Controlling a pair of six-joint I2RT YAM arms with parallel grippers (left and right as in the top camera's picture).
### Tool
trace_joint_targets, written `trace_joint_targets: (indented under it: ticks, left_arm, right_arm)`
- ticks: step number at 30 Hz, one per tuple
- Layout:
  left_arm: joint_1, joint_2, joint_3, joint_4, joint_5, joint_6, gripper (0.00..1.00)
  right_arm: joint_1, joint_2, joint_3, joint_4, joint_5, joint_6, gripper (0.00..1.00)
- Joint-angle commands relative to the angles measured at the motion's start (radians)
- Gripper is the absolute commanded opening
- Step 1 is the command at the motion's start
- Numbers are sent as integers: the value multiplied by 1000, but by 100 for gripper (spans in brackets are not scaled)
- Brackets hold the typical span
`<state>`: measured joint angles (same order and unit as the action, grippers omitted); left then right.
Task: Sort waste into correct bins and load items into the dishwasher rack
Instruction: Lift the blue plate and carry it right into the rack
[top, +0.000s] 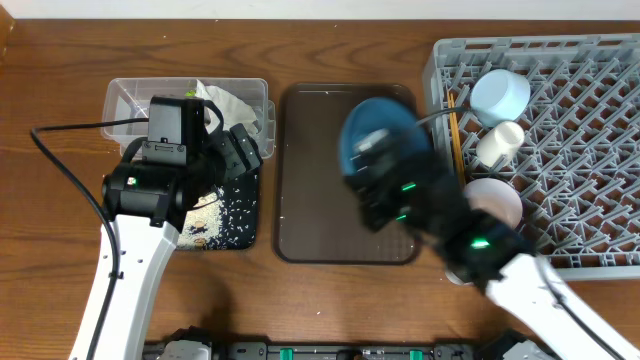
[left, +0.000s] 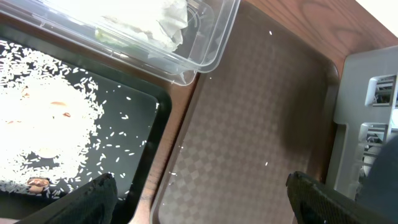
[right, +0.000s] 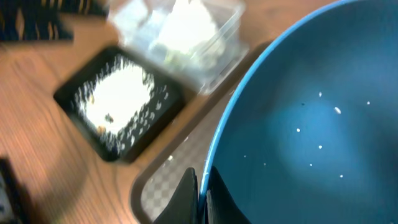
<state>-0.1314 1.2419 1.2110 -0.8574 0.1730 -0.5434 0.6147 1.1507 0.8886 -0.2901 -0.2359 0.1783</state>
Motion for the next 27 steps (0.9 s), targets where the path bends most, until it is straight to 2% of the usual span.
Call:
trace_joint_targets:
  ticks: [1,8,15,19,27]
  left_arm:
    - [5,6,22,-2,-6,7,90]
    - [5,6,22,-2,-6,7,90]
    - [5,6,22,-2,-6,7,90]
    - [5,6,22,-2,-6,7,90]
    - [5,6,22,-2,-6,7,90]
  right_arm:
    - [-185,-74,2,-10,-251,0,1]
    - [-661,-95,2,69,-639,45,1]
    - [-1024,1,2,371,-949,231,1]
    - [-1118,101,2,552,-1054,342,1]
    - [-1180,335,2,896,-1160,529,1]
